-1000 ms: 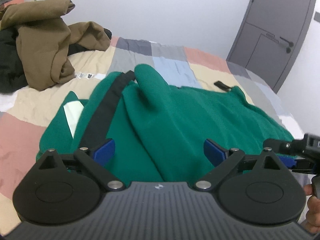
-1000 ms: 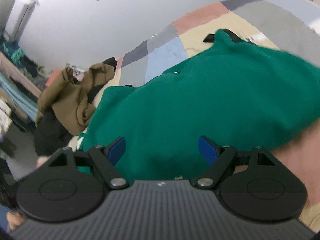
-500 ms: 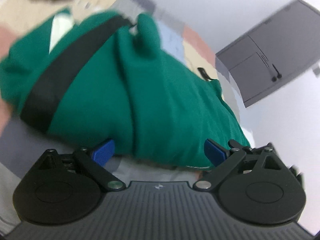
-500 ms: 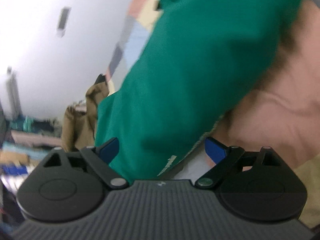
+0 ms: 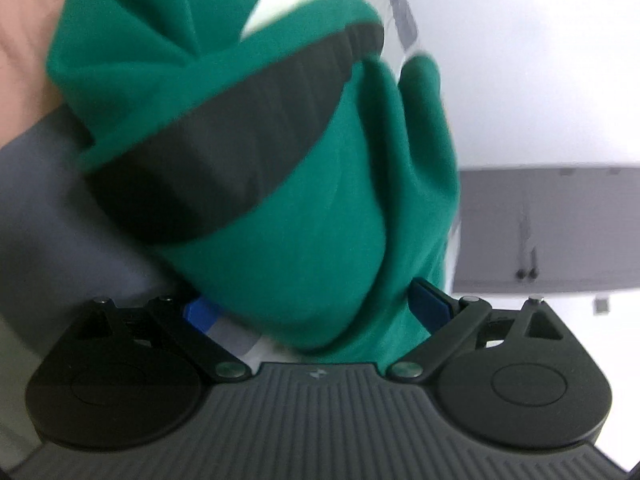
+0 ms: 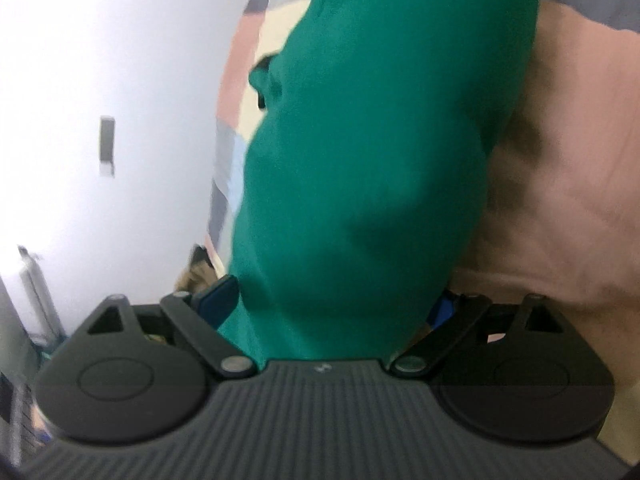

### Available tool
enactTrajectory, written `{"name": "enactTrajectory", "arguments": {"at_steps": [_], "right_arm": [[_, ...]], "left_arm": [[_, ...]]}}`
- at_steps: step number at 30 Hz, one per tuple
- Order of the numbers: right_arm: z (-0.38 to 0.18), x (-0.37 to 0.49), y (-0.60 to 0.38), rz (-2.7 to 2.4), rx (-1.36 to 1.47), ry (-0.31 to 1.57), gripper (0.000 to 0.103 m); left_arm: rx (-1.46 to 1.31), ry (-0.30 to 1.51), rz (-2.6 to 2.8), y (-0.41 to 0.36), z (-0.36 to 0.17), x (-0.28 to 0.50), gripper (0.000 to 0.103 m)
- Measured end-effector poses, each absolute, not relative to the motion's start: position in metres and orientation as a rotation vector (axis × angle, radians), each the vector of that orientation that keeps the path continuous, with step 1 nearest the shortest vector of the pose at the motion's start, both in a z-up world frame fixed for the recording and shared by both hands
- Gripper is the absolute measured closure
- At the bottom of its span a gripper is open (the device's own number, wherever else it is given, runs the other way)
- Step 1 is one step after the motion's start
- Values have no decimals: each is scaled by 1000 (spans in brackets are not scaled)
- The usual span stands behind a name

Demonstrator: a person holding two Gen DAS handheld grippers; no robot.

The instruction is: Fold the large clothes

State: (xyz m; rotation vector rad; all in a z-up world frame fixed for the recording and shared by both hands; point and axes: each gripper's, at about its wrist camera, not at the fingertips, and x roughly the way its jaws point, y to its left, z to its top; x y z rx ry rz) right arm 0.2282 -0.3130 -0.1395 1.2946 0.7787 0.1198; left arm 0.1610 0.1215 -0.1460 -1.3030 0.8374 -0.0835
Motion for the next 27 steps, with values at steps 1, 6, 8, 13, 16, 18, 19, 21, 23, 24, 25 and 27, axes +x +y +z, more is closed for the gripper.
{"name": "enactTrajectory", "arguments": {"at_steps": [1,6,8,13,16,18,19,21,23,24,25,27], "right_arm": [[-139,227,-316,110,1301,763,7],[-122,238,-301,193,1098,771,8],[-114,242,-288,199,970,794,16],[-107,239,-287,184,895,770,43],[-97,228,-288,201,820,743,55],[-90,224,-281,215,774,719,60],[-88,222,-283,218,755,711,60],[-81,218,-287,226,721,693,62],[-71,211,-287,243,699,673,62],[-66,206,-287,255,693,667,62],[-61,201,-288,267,689,662,62],[-52,193,-287,285,694,654,62]], "left_arm": [[-1320,812,-83,122,-146,161,6],[-1369,761,-59,127,-150,166,9],[-1353,762,-34,126,-151,167,15],[-1285,717,-17,122,-137,154,50],[-1236,689,-33,119,-125,146,65],[-1189,667,-48,114,-113,139,71],[-1169,656,-58,121,-106,134,71],[-1137,637,-70,116,-97,124,72],[-1115,632,-83,115,-85,110,72],[-1107,635,-95,116,-79,102,72],[-1088,639,-107,116,-73,98,72],[-1055,630,-135,116,-63,85,72]]}}
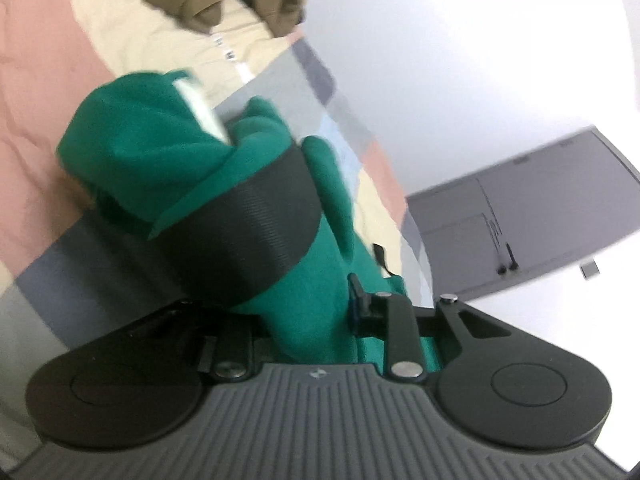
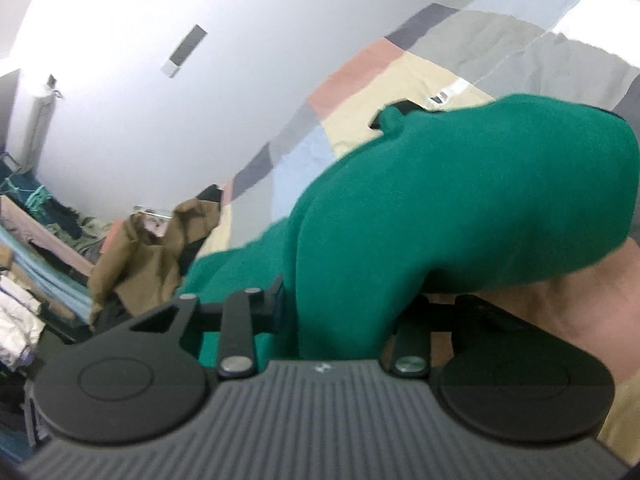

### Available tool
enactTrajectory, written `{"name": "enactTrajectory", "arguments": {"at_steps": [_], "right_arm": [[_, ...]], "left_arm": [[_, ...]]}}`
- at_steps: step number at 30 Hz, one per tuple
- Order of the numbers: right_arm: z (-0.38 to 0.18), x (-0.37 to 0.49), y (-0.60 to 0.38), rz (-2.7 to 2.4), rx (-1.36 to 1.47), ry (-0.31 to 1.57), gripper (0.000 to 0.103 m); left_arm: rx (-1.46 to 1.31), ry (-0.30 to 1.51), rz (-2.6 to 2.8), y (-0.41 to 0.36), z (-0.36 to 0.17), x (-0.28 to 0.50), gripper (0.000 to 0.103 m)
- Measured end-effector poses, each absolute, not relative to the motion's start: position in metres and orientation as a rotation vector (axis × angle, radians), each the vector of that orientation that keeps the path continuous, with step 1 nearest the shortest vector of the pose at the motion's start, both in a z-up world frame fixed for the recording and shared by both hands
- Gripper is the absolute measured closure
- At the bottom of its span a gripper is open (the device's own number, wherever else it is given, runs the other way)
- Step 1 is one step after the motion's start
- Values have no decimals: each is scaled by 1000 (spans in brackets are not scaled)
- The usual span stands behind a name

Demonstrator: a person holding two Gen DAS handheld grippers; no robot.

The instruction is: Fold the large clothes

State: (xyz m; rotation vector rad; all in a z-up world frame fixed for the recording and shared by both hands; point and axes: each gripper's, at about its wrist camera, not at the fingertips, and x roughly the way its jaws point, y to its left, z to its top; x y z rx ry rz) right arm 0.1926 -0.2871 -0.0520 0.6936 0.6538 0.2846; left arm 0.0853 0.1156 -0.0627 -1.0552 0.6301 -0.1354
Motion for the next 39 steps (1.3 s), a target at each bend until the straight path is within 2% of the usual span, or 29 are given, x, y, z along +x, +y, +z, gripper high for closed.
{"name": "enactTrajectory", "arguments": {"at_steps": [7,11,15,26,39], "right_arm": [[-48,176,-292,258,698,682,58],[-59,181,-295,227,748,732,51],[-58,177,-302,227,787,717,49],[-28,187,-299,244,647,599,49],[3,258,-295,260,542,507,47]], "left_arm": [[-990,665,-139,112,-52,73,69],[-1003,702,-134,117,-57,88,54],[-990,675,-159,119,-56,90,46],[-878,543,-146,114,-32,91,46],[-657,409,-111,100,9,156,45]]}}
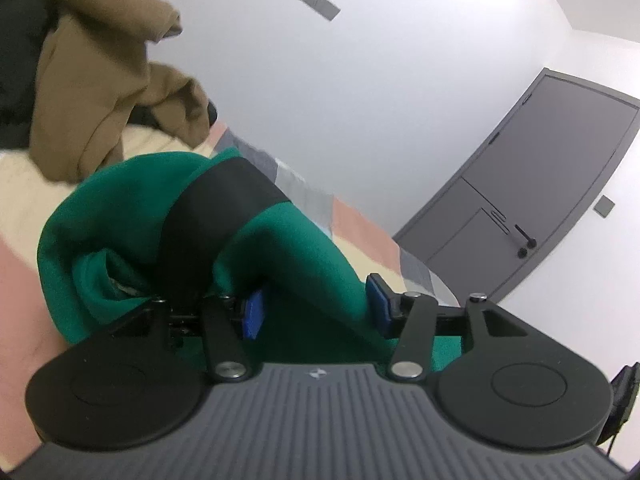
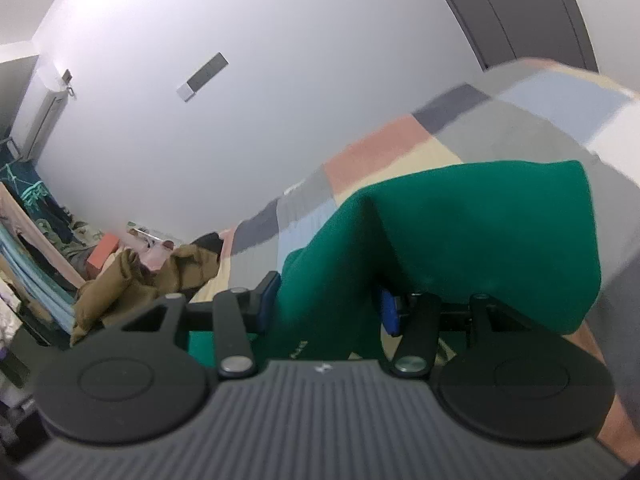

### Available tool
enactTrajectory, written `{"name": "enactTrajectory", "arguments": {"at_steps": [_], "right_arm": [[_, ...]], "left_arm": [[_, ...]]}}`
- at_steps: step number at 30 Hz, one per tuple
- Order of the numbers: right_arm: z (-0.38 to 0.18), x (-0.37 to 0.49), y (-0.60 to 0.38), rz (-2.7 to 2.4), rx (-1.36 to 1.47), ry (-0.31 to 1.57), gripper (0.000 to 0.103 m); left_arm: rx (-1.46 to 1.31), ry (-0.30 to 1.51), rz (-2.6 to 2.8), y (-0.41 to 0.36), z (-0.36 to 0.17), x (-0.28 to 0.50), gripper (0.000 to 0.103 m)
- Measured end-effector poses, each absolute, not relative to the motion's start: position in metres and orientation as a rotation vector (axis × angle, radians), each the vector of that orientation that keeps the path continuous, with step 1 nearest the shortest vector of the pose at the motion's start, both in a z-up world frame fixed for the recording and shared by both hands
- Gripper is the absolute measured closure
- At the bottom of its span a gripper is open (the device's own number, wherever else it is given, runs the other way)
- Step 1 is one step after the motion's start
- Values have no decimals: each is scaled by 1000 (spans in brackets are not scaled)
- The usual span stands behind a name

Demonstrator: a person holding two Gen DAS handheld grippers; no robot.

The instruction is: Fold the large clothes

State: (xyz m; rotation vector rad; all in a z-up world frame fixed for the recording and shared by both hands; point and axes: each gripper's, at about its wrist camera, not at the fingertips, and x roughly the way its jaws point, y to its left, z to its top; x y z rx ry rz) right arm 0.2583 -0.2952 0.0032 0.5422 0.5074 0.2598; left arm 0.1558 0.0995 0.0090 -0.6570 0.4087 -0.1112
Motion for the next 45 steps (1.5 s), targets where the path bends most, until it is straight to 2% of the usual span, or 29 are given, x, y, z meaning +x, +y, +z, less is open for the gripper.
{"name": "enactTrajectory", "arguments": {"at_steps": [2,4,5,6,14,29,36,45], "right_arm": [[5,273,-293,266,517,481,44],[8,286,-290,262,464,429,34],[10,290,-289,258,432,396,24],[10,294,-288,250,397,360,19],[-28,362,-290,162,202,412,20],[-98,490,-263,187,159,654,19],[-101,501,-263,196,168,674,19],[-64,444,-265,203,179,585,20]], "left_arm": [[-626,398,-89,98,12,172,45],[-594,390,-71,98,13,189,44],[-558,389,-59,97,12,199,44],[-528,395,-50,96,10,209,44],[-431,484,-19,96,-12,286,40],[-393,683,57,114,-80,418,34],[-400,667,45,116,-73,410,34],[-377,616,27,105,-17,338,34]]}}
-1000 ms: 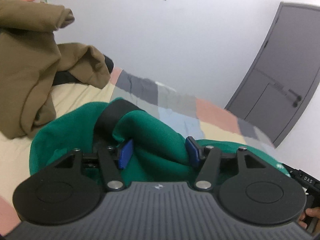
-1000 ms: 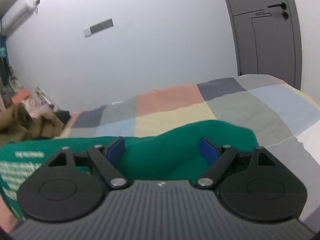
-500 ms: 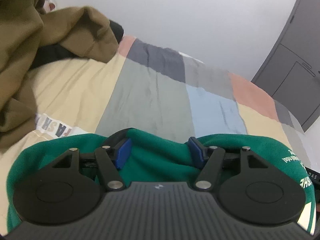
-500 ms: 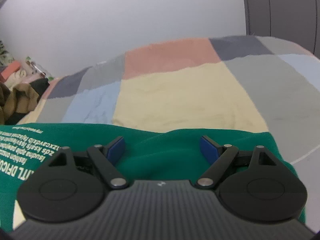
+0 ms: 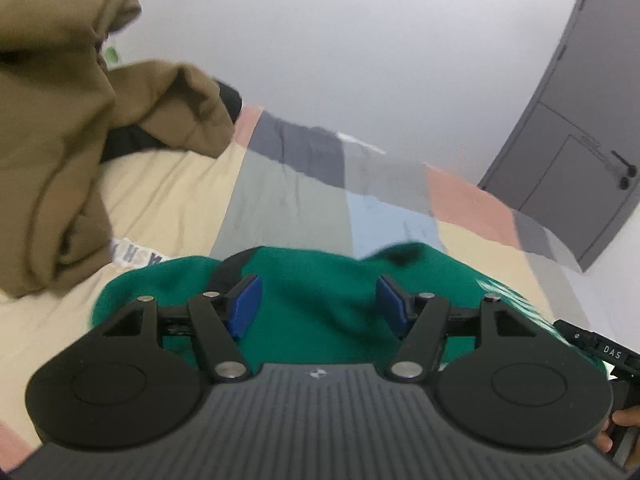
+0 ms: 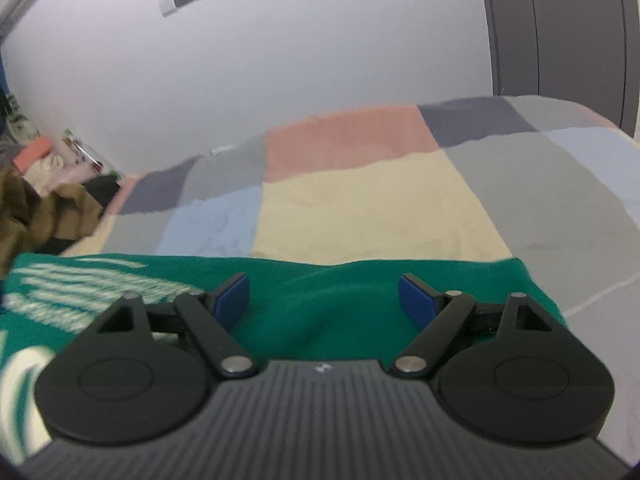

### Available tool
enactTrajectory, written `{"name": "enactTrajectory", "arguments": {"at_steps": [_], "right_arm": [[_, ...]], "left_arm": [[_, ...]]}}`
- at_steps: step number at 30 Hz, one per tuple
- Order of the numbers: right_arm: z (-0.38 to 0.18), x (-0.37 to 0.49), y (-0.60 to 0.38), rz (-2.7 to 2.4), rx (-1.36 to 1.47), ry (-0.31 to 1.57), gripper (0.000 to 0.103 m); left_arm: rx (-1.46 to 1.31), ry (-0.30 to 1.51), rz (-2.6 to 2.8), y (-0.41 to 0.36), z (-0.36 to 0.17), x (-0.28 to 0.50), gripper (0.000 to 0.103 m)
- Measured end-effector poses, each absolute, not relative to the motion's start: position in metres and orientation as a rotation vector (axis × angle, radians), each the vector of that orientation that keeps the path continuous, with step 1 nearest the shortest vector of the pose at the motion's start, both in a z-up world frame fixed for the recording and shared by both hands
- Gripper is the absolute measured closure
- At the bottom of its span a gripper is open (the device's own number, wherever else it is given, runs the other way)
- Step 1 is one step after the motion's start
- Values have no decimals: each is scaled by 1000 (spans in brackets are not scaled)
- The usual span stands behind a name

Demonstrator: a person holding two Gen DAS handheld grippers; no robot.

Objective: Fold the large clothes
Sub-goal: 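Grasp the hoodie edge with both grippers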

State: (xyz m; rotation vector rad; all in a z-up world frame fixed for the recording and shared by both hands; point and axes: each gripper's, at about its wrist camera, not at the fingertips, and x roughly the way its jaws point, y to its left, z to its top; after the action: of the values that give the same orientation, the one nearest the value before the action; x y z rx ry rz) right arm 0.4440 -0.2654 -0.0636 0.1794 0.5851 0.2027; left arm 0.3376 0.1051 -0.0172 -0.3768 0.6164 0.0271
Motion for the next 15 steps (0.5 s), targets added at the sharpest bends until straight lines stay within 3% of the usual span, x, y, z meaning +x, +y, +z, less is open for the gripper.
{"name": "enactTrajectory", "arguments": {"at_steps": [6,15], "right_arm": [[-39,374,-267,257,213,541,20],[-36,295,-272,277,369,585,19]], "left_arm": [[-369,628,-16,79,-7,264,34],[-553,670,-65,74,-46,199,31]]}}
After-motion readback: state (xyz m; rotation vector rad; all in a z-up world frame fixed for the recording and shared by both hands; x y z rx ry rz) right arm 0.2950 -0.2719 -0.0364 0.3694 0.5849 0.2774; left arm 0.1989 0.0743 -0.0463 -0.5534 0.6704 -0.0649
